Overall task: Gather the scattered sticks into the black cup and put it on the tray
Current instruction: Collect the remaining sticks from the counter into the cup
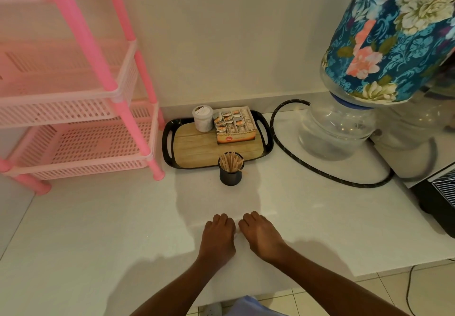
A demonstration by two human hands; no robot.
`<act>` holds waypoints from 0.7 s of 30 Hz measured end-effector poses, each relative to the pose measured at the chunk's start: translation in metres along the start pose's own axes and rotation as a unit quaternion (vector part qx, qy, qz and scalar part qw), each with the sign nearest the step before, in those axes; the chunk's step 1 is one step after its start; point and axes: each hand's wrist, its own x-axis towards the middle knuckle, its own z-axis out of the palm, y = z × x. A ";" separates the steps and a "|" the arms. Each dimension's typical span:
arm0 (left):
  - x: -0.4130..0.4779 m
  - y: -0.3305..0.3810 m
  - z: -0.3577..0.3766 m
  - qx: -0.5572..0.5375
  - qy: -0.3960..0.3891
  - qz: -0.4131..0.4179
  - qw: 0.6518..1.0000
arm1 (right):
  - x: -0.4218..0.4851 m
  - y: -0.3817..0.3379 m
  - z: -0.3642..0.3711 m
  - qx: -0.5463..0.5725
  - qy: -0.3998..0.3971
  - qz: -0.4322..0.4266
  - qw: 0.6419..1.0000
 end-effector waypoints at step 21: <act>0.004 0.015 0.002 -0.025 -0.014 -0.060 0.998 | 0.001 0.030 -0.010 0.068 -0.045 -0.011 0.997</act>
